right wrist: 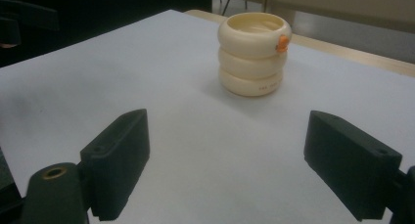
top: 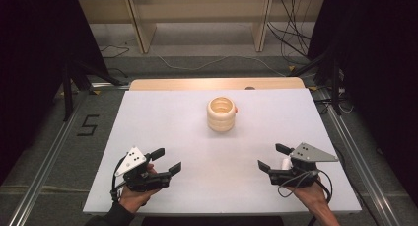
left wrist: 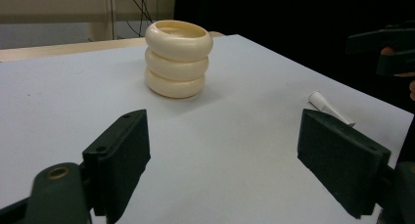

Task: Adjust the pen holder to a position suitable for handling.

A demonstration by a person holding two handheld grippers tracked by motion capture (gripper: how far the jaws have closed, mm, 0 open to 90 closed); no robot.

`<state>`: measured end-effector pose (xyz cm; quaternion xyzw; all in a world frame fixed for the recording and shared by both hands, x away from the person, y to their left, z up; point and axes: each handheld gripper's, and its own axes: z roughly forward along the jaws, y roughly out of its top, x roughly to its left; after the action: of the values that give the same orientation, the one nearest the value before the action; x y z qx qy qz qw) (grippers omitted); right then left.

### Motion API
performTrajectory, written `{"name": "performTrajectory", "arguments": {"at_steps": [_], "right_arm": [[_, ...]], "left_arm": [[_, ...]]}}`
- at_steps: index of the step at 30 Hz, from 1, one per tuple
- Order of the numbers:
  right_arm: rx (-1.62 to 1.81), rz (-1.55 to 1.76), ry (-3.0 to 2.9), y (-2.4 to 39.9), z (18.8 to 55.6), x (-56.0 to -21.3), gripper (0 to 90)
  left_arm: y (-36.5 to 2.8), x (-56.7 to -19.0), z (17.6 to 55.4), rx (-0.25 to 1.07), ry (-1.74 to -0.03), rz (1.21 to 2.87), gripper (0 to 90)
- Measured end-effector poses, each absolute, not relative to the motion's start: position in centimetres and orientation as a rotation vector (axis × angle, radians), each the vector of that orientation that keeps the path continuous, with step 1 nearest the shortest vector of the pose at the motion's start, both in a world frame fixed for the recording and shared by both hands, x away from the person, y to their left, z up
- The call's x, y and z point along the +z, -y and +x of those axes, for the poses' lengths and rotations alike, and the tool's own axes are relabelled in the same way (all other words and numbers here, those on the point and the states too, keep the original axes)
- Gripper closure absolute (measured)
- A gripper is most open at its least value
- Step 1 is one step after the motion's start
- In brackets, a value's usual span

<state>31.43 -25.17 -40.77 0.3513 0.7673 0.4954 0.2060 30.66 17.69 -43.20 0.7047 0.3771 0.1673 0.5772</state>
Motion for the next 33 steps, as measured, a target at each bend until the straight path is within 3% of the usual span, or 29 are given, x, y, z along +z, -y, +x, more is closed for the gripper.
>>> {"name": "performTrajectory", "arguments": {"at_steps": [19,33], "right_arm": [[1.214,0.803,-2.374,20.2,37.6,-35.5,17.3],[1.009,0.701,-2.537,16.3,42.6,-34.6,18.5]], "left_arm": [[-17.8,-43.2,30.6,0.39,-0.883,1.643,18.9],[-17.9,-43.1,30.7,0.392,-0.883,1.64,18.9]]}}
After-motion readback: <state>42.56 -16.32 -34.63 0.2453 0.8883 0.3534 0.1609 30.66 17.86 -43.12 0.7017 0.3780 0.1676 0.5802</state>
